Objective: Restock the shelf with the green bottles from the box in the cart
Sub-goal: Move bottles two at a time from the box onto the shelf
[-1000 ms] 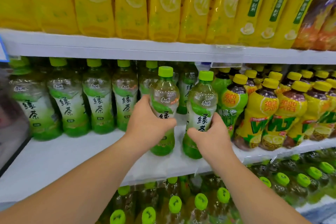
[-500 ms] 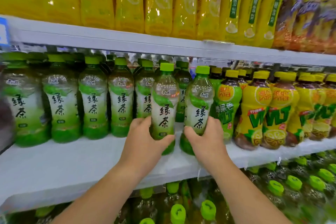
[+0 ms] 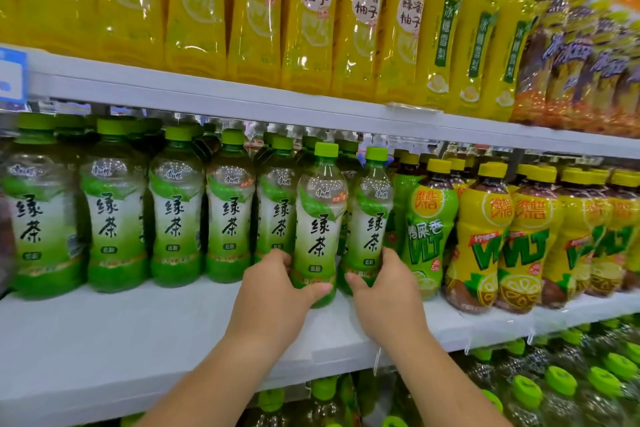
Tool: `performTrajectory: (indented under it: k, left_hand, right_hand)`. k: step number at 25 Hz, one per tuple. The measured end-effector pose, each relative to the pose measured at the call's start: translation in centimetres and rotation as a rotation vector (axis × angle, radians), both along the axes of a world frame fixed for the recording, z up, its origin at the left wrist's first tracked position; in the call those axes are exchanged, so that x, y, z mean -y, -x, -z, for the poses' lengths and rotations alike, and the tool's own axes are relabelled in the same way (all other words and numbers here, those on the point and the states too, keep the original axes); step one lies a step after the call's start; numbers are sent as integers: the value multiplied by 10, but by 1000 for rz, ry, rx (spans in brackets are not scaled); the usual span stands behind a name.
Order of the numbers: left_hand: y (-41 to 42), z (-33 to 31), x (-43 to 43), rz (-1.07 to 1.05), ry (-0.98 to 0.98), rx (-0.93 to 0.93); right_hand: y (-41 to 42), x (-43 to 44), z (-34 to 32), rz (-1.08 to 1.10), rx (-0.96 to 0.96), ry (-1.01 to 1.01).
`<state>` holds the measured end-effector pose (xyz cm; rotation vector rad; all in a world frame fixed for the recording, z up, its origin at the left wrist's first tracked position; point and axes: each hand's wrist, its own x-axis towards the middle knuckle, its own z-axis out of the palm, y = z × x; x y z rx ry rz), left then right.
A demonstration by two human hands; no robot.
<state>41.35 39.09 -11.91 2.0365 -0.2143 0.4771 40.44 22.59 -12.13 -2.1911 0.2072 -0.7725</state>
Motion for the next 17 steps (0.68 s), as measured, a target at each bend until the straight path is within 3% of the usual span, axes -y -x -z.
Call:
performTrajectory:
  k: [3, 9, 17]
  left_hand:
    - [-6, 0, 7, -38, -36, 10]
    - [-12, -11, 21, -161, -288, 38]
    - [-13, -5, 25, -137, -215, 73]
  right_hand:
    - [-6, -3, -2, 13, -18, 0]
    - [-15, -2, -7, 57, -70, 52]
    - [-25, -5, -14, 85, -121, 122]
